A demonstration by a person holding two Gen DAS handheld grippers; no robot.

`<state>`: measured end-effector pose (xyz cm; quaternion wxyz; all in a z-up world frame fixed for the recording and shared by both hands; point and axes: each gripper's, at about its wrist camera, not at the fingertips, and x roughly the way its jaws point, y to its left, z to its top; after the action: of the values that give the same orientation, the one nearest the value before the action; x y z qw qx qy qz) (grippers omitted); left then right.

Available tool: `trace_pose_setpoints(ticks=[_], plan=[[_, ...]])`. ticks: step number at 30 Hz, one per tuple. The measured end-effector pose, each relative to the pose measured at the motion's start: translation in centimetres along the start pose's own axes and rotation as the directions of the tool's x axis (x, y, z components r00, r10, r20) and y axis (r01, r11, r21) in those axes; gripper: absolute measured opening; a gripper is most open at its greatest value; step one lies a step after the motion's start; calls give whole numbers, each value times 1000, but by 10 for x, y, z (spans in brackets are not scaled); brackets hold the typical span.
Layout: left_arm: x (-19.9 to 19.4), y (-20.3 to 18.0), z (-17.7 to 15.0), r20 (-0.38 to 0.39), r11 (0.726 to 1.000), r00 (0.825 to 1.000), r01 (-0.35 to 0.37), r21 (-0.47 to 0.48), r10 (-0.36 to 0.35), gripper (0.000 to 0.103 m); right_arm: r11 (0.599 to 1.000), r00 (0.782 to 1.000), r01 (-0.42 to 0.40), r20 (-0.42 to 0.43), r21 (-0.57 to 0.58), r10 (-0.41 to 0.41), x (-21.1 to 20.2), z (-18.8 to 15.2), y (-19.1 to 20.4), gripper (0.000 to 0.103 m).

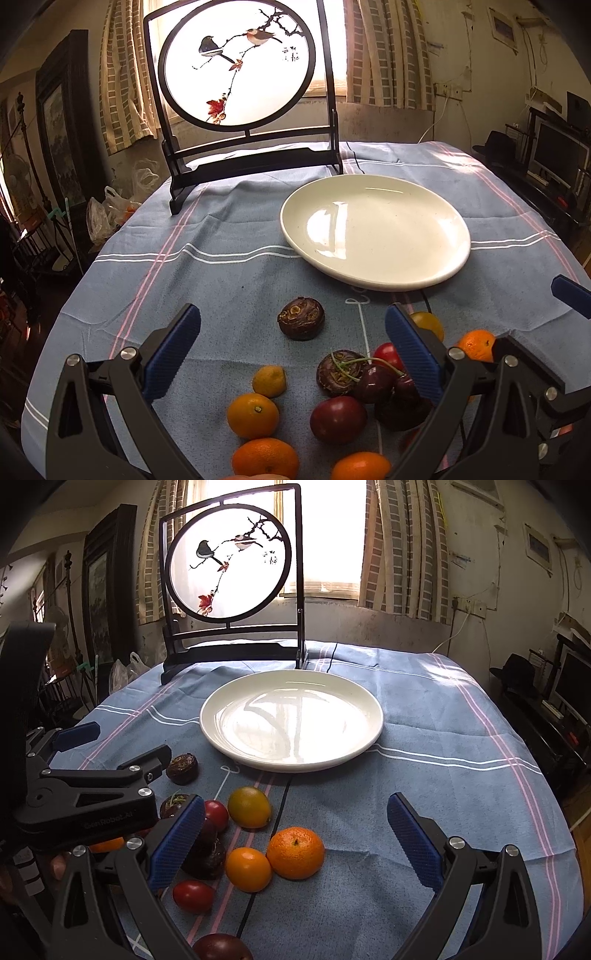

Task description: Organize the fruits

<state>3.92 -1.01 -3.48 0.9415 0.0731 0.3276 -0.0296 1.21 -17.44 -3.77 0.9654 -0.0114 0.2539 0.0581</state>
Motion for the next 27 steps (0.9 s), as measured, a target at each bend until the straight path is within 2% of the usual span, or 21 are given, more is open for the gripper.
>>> trace_pose_setpoints(ticks=[5, 13, 21, 27], plan=[[0, -1, -1, -1, 1000, 1000, -8, 3, 8, 98, 1000, 1000, 4, -10, -27, -4, 2, 1, 1, 99], [0, -6, -2, -5, 1000, 1000, -16, 13, 16, 98, 977, 993, 115, -12, -181, -119, 7, -2, -13, 99], [1, -21, -5, -14, 998, 1000, -10, 54, 11, 98, 969, 968, 221, -94, -110, -232, 29, -17, -64, 100], [3, -28, -6, -24, 998, 1000, -7, 69, 8, 98, 966, 951, 258, -170, -21, -257, 46, -27, -94, 100]])
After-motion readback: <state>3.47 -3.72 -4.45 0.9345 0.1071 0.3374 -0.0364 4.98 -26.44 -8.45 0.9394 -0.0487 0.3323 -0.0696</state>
